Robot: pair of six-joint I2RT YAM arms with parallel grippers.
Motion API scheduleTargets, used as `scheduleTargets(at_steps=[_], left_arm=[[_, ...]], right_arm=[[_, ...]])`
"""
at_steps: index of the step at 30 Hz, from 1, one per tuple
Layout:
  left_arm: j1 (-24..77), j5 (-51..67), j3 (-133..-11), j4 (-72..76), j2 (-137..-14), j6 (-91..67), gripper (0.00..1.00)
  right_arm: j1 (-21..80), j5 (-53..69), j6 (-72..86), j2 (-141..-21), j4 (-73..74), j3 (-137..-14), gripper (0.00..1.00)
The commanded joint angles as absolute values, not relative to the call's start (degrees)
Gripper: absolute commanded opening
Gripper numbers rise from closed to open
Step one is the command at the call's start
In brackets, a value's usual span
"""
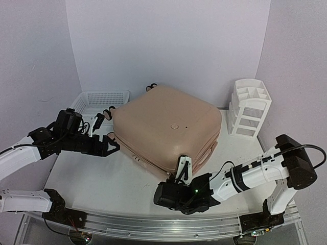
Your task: Open, take out, and arrange the luggage
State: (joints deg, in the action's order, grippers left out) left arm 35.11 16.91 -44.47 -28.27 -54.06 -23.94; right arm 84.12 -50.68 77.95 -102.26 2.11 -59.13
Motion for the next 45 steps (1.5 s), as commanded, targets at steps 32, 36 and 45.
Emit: scheduleTargets(at_steps=[32, 36, 45], left_arm=[[36.1, 19.9, -45.4, -20.4, -59.6, -24.9, 0.9], [41.8, 14.9, -48.4, -19.8, -61.4, -20.1, 0.92], [49.9, -11.8, -62.4, -24.7, -70.4, -12.4, 0.95]], right_arm=[[72.4, -28.7, 28.7, -69.2, -11.3, -29.4, 0.0], [72.2, -28.5, 27.9, -65.2, -12.3, -26.3, 0.0], [69.2, -25.2, 24.2, -61.3, -13.4, -24.8, 0.0]])
